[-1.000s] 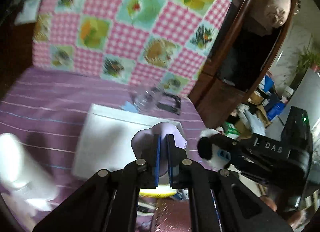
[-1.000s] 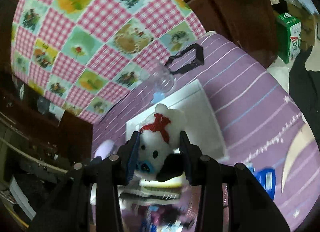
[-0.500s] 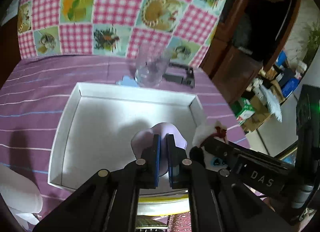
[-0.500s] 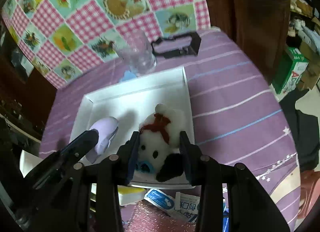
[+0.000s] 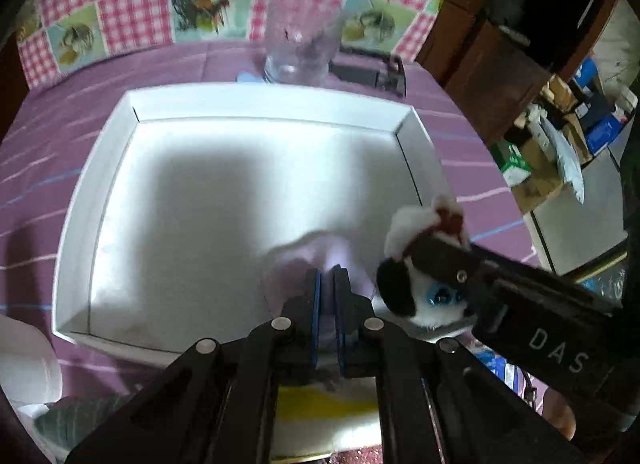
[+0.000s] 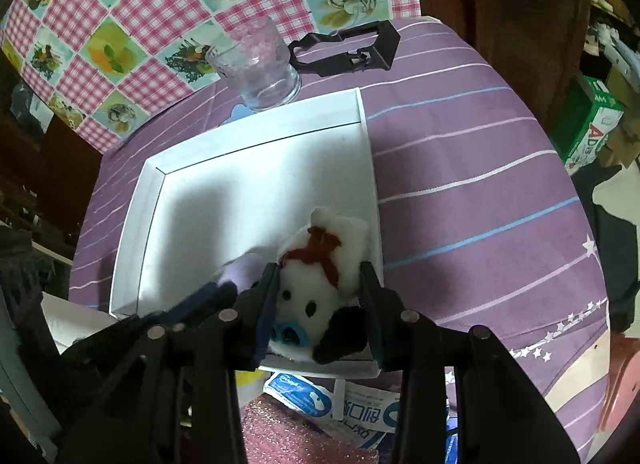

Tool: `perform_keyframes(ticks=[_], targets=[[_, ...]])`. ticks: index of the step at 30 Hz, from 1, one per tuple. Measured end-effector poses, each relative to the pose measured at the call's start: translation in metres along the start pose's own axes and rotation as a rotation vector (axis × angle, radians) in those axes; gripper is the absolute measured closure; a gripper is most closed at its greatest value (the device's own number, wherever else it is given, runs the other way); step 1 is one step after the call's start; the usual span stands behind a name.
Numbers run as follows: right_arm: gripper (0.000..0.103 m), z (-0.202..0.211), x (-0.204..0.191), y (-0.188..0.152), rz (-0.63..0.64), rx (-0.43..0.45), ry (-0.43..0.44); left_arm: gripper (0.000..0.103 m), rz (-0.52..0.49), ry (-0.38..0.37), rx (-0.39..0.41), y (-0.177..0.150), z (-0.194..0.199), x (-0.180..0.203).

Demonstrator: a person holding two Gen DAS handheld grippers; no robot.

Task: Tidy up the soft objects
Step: 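Lower the pad into the box with the left tool while the right releases the plush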

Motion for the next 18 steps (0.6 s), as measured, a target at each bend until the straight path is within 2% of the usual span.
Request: perform_keyframes(ticks=[6,12,15,16,18], targets=[[0.062,-0.002,0.005,0.005,0.001,0.029,0.017,0.098,-0.031,0.032,-0.012,-0.010,-0.003,0.010],[0.062,-0.006,0.013,0.014,-0.033,0.066,0.037,0.098,-0.015,-0.020,-0.047,-0.017,-0.004,0.020],[0.062,-0.005,0.011,0.014,-0.021,0.078,0.036,0.096,-0.042,0.009,-0.011,-0.017,-0.003,0.022],[0.062,-0.005,0.011,0.013,-0.019,0.074,0.035,0.091,-0.044,0.016,0.000,-0.016,-0.001,0.022],[0.060,-0.003,0.011,0.012,-0.022,0.061,0.042,0.089,-0.027,0.008,0.022,-0.012,0.003,0.018]])
Point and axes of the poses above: each gripper's, at about its wrist camera, not at the fingertips, and z roughly against the way its jaws point, x to its right, y to its top, the point moved 5 cm from there along -z, roughly the way its jaws point, and after that the axes turned 12 degrees about z, right-handed, at the moved point
